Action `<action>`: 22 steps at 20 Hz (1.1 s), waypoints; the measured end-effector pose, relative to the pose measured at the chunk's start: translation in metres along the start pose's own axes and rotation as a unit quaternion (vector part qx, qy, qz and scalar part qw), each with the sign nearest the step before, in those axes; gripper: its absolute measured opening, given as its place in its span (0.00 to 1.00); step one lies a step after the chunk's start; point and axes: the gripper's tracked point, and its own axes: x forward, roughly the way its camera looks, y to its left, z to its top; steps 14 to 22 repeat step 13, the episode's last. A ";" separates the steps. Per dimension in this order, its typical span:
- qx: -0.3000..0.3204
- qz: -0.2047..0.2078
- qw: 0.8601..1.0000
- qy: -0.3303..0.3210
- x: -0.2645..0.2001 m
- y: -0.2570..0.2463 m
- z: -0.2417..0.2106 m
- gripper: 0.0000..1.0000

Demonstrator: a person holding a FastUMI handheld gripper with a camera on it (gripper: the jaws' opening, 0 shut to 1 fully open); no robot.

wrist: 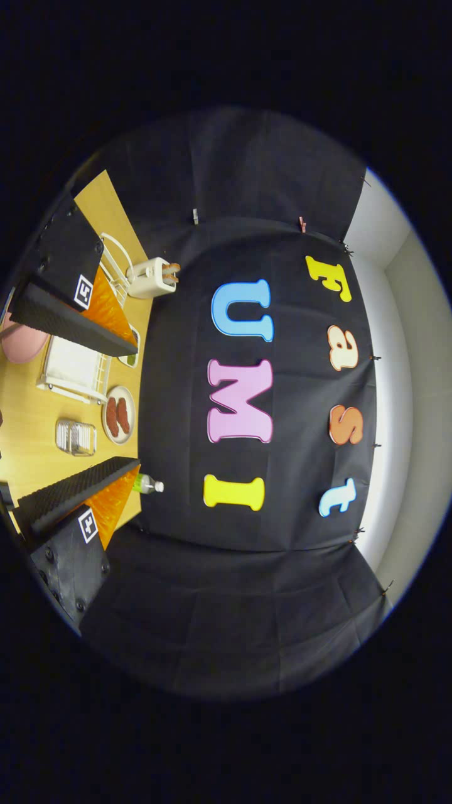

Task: Take the plate from the dish rack, then take the spoon from the basket and place it into the plate.

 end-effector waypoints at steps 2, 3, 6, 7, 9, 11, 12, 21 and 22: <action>0.000 -0.017 1.000 -0.008 -0.008 -0.014 0.007 0.98; 0.011 -0.022 1.000 -0.007 -0.011 -0.018 0.008 0.98; 0.047 -0.024 0.999 0.005 -0.008 -0.024 -0.002 0.98; 0.050 -0.023 0.998 0.010 -0.004 -0.028 -0.007 0.98; 0.051 -0.015 0.998 0.016 0.002 -0.030 -0.011 0.98; 0.050 -0.011 0.999 0.013 0.006 -0.033 -0.011 0.98; 0.050 -0.009 0.999 0.013 0.007 -0.034 -0.011 0.98; 0.052 -0.007 0.999 0.013 0.007 -0.034 -0.012 0.98; 0.052 -0.007 0.999 0.013 0.007 -0.034 -0.012 0.98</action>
